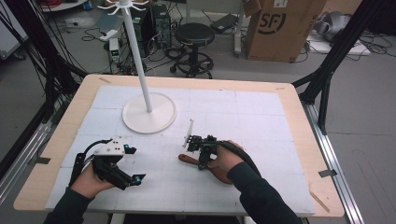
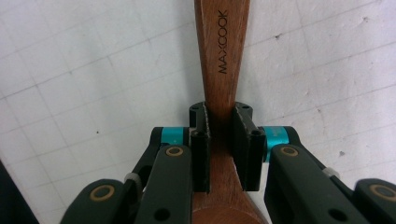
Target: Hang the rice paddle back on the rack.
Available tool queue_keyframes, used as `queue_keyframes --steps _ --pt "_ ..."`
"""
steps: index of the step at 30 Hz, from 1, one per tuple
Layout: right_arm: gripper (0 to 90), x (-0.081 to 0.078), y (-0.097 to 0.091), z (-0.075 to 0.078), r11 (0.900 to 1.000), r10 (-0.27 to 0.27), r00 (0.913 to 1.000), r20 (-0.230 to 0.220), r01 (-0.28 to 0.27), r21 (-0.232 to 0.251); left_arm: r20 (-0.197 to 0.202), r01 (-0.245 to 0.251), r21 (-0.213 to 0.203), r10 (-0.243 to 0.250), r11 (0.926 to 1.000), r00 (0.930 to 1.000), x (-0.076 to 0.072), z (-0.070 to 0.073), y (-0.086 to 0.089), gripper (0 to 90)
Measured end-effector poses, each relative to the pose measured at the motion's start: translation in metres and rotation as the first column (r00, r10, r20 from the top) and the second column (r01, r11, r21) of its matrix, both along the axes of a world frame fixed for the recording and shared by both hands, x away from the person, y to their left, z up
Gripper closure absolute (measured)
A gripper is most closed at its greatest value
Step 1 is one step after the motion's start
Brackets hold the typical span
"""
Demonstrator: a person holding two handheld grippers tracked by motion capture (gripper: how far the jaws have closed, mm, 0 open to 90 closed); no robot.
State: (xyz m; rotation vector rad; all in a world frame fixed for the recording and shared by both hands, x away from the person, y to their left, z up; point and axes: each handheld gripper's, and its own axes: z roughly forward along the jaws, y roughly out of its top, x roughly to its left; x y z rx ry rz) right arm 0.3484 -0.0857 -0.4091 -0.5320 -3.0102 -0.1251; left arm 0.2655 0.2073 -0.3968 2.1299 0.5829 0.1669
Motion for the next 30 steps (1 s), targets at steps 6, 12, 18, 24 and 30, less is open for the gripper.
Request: queue_keyframes --steps 6,12,18,24,30 --pt "78.7 0.001 -0.008 0.003 0.9983 0.005 0.9997 -0.025 -0.003 0.057 0.004 -0.001 -0.004 0.001 1.0 1.0 0.0 0.0 0.001 1.7" --pt "78.8 0.004 -0.024 0.011 0.9869 -0.018 0.9987 -0.048 0.026 0.16 0.004 -0.001 -0.002 0.001 1.0 1.0 0.0 0.0 0.001 1.7" --pt "78.7 0.006 -0.036 0.017 0.9718 -0.018 0.9982 -0.057 0.031 0.234 0.004 -0.002 -0.005 0.002 1.0 1.0 -0.001 0.0 0.001 1.7" --pt "78.7 0.006 -0.045 0.026 0.955 -0.025 0.9982 -0.055 0.04 0.294 0.002 0.0 -0.007 0.0 1.0 1.0 0.0 0.0 0.001 1.7" --pt "78.7 0.008 -0.053 0.037 0.9338 -0.026 0.9987 -0.044 0.04 0.356 0.0 -0.001 -0.014 0.001 0.9999 1.0 -0.001 0.0 0.001 1.7"
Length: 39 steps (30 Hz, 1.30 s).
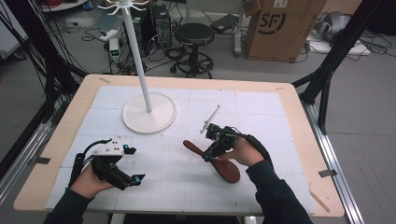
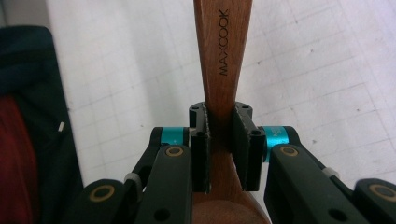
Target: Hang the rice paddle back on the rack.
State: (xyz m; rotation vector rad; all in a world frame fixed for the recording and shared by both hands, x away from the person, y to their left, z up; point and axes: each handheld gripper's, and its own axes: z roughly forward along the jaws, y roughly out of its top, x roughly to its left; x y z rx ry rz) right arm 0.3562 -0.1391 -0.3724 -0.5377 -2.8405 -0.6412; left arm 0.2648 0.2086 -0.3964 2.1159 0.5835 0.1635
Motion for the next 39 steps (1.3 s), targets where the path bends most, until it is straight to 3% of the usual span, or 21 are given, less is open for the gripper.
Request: queue_keyframes --steps 11,24,27,39 --pt "78.7 0.007 -0.015 0.015 0.9905 -0.039 0.9992 0.011 0.037 0.133 0.001 0.001 0.001 -0.001 1.0 1.0 0.0 0.0 0.001 1.7" --pt "78.7 0.018 -0.019 0.042 0.975 -0.07 0.9954 0.066 0.054 0.215 0.001 0.003 -0.014 -0.003 0.9999 1.0 0.0 0.001 0.001 1.7" --pt "78.7 0.022 -0.018 0.049 0.9705 -0.074 0.9955 0.06 0.058 0.234 0.002 0.007 -0.017 -0.007 0.9998 1.0 0.0 0.001 0.001 1.7" --pt "78.7 0.033 -0.011 0.087 0.9525 -0.086 0.9892 0.119 0.047 0.301 -0.001 0.004 -0.02 -0.004 0.9998 1.0 0.0 0.001 0.001 1.7"
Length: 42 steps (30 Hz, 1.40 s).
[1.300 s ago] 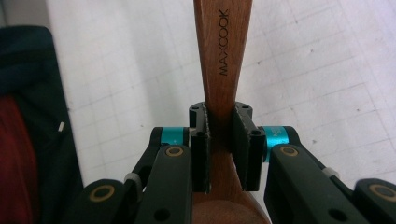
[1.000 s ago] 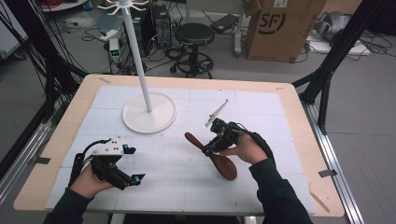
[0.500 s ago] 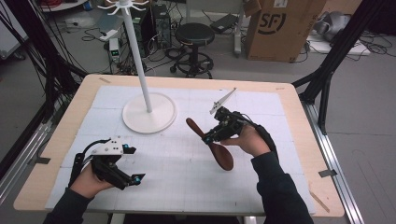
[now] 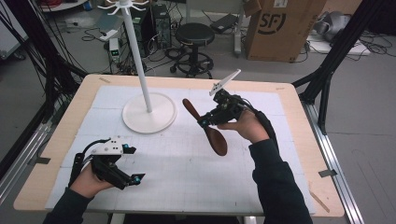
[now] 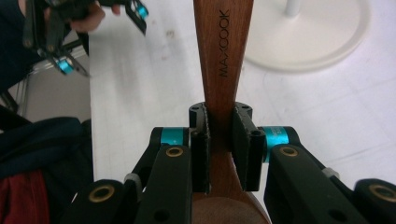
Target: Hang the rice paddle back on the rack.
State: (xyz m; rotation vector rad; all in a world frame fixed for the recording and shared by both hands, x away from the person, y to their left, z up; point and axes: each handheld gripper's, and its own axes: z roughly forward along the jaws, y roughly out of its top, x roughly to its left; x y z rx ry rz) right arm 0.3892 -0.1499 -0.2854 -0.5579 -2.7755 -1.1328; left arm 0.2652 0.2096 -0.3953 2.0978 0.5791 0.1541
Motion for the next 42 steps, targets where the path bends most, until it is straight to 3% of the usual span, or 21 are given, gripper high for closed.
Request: queue_keyframes --steps 6,21,42 --pt "78.6 0.004 0.005 0.022 0.999 -0.005 0.9991 0.041 0.003 0.044 0.004 0.003 0.001 -0.003 1.0 1.0 0.0 0.0 0.001 1.7" --pt "78.6 0.017 0.017 0.066 0.9968 0.001 0.9952 0.098 -0.008 0.08 0.002 0.003 -0.011 -0.003 0.9999 1.0 0.0 0.0 0.001 1.7" --pt "78.6 0.046 0.041 0.11 0.9885 0.008 0.9878 0.156 -0.031 0.148 -0.003 0.009 -0.016 -0.009 0.9998 1.0 0.0 0.0 0.003 1.7"
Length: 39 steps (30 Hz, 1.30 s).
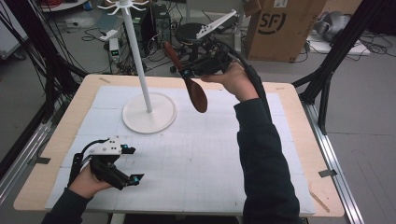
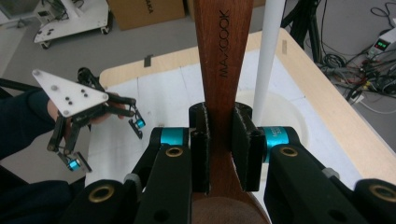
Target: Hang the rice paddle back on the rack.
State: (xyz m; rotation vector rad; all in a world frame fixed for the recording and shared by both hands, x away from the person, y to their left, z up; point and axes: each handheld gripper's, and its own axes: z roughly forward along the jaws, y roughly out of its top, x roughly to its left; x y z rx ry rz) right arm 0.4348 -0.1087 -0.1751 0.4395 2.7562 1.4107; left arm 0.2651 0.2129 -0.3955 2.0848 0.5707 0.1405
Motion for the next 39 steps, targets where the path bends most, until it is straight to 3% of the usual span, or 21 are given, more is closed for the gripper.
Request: queue_keyframes --steps 24,39 --pt "78.6 0.032 0.021 0.035 0.9985 -0.001 0.9993 0.037 -0.001 0.054 -0.005 0.006 -0.022 -0.006 0.9997 1.0 0.001 0.001 0.001 1.7" --pt "78.6 0.043 0.036 0.051 0.999 -0.019 0.9987 0.048 0.017 0.042 -0.006 0.015 -0.029 -0.015 0.9995 0.9999 -0.002 0.002 0.0 1.7"
